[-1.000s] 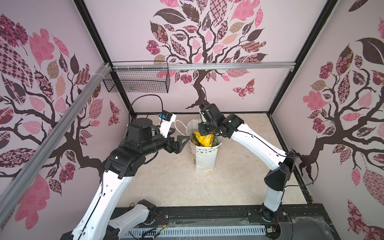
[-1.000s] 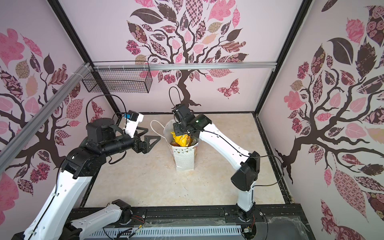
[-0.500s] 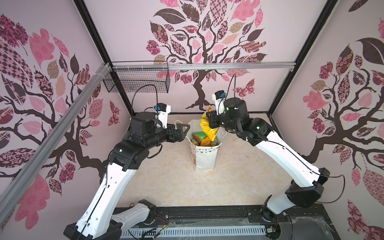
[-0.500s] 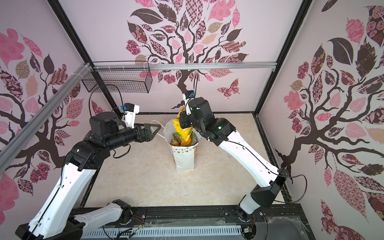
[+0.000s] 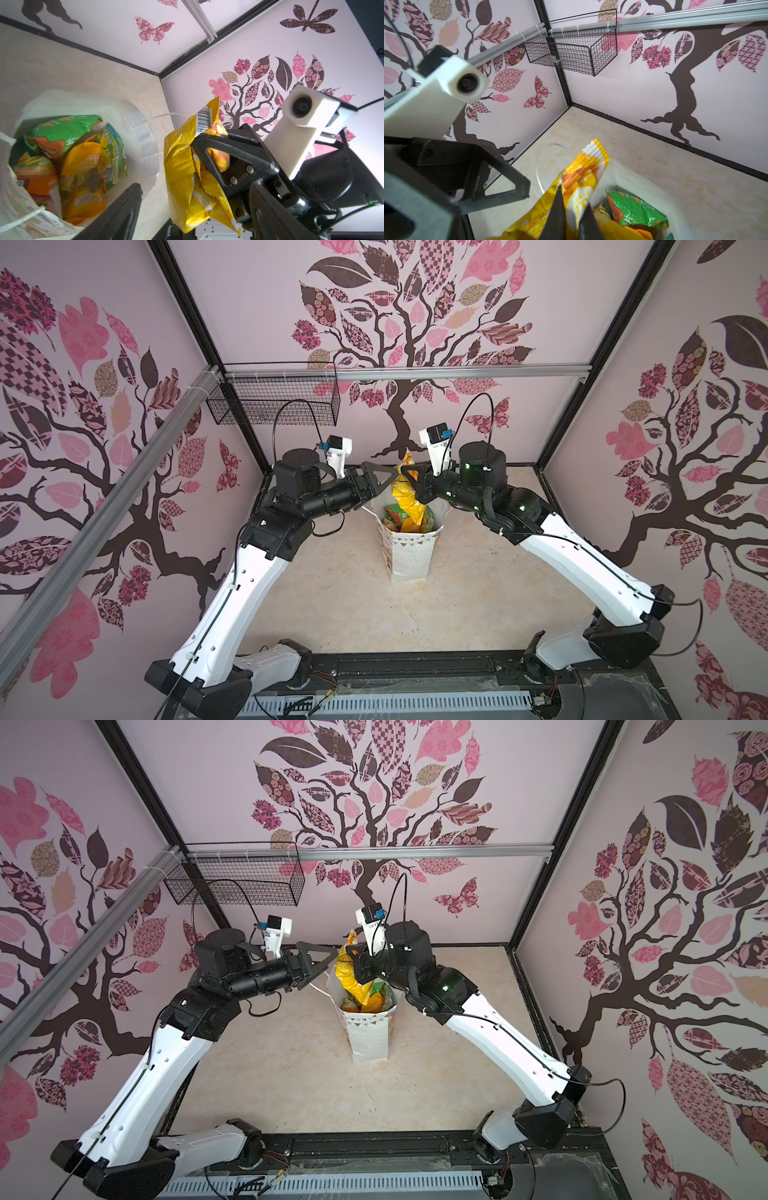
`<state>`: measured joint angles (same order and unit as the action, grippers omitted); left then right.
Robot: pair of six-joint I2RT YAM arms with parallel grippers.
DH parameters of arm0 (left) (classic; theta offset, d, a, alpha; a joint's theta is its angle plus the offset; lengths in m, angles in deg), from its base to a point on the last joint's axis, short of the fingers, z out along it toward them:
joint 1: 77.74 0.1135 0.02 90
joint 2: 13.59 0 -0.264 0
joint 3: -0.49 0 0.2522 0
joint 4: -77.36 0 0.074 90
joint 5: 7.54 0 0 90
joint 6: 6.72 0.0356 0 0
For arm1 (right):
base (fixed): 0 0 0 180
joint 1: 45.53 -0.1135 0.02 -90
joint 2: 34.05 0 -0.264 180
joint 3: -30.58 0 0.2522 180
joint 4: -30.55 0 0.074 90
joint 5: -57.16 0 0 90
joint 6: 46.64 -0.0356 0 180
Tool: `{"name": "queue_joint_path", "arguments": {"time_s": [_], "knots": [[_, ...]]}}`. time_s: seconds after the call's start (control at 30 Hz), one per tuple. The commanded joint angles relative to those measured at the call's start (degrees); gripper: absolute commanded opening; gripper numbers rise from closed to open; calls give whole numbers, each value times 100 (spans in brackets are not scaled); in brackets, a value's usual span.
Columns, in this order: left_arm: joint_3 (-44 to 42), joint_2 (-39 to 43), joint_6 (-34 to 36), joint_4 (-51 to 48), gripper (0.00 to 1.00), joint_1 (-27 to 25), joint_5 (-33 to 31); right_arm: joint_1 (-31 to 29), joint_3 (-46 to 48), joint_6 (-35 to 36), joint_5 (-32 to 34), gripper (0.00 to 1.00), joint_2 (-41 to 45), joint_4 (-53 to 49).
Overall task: Take the snacks out of the paper bag
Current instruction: 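Grasp the yellow packet with the left gripper from the right gripper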
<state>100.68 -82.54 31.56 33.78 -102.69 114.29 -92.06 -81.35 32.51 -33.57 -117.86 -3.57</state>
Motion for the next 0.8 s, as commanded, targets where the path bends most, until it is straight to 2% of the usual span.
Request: {"name": "queue_joint_path", "arguments": {"time_s": [0.0, 0.37, 0.47, 0.63, 0.73, 0.77], "knots": [[-259, -32, -358, 487, 73, 17, 360, -59, -69, 79, -71, 0, 25, 209], [-436, -309, -417, 573, 45, -34, 902, -72, -142, -63, -54, 0, -83, 194], [-460, -369, -417, 614, 36, -45, 1004, -71, -141, -77, -37, 0, -82, 172], [-451, -354, -331, 613, 14, -41, 976, -70, -51, -99, -33, 0, -15, 164], [-438, -313, -256, 627, 1, -47, 913, -70, -20, -84, 2, 6, 55, 164], [-443, -299, -221, 647, 0, -45, 904, -75, -5, -84, 18, 9, 89, 160]]}}
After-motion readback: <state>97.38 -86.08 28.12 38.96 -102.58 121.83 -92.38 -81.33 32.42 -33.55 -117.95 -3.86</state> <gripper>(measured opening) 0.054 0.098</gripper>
